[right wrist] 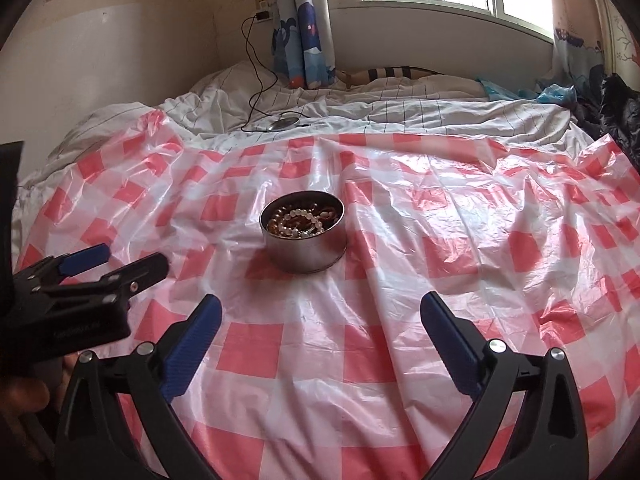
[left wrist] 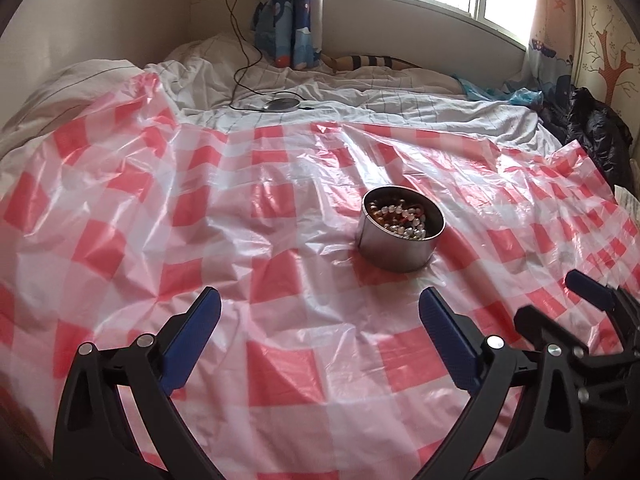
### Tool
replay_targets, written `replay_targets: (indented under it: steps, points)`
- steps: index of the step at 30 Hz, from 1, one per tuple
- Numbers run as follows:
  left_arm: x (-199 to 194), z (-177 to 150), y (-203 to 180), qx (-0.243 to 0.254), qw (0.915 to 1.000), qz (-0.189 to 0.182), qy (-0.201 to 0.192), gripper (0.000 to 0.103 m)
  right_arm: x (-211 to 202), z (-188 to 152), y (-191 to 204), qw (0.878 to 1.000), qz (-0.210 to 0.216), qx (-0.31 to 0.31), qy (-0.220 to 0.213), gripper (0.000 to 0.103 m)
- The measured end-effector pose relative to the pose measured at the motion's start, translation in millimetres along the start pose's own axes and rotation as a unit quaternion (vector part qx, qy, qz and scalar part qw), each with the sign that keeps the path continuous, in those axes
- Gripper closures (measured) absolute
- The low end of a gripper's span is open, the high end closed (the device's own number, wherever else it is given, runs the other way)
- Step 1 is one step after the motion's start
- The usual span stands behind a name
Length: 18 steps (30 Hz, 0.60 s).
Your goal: Organize jewelry
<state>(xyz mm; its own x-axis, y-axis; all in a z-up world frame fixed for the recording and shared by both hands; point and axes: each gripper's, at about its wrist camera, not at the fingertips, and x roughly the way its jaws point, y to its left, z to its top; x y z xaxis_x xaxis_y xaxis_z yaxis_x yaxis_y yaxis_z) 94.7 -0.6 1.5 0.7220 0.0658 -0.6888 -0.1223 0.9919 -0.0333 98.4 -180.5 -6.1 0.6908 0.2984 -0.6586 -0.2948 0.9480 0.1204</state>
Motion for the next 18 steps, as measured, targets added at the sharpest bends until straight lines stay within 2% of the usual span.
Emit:
replay_targets:
  steps: [5,11,18]
  points:
    - [-6,-1,8,0.01,0.9999,0.013,0.001,0.008,4,0,-4,1.0,-0.002,0.016,0.005,0.008]
    - [-7,1,18,0.002,0.9998,0.013,0.013,0.008,7,-1,-14,0.999,-0.006,0.044,0.002,0.008]
    - [-5,2,12,0.011,0.9998,0.006,0.017,0.008,11,-1,-17,0.998,-0.016,0.052,-0.004,0.008]
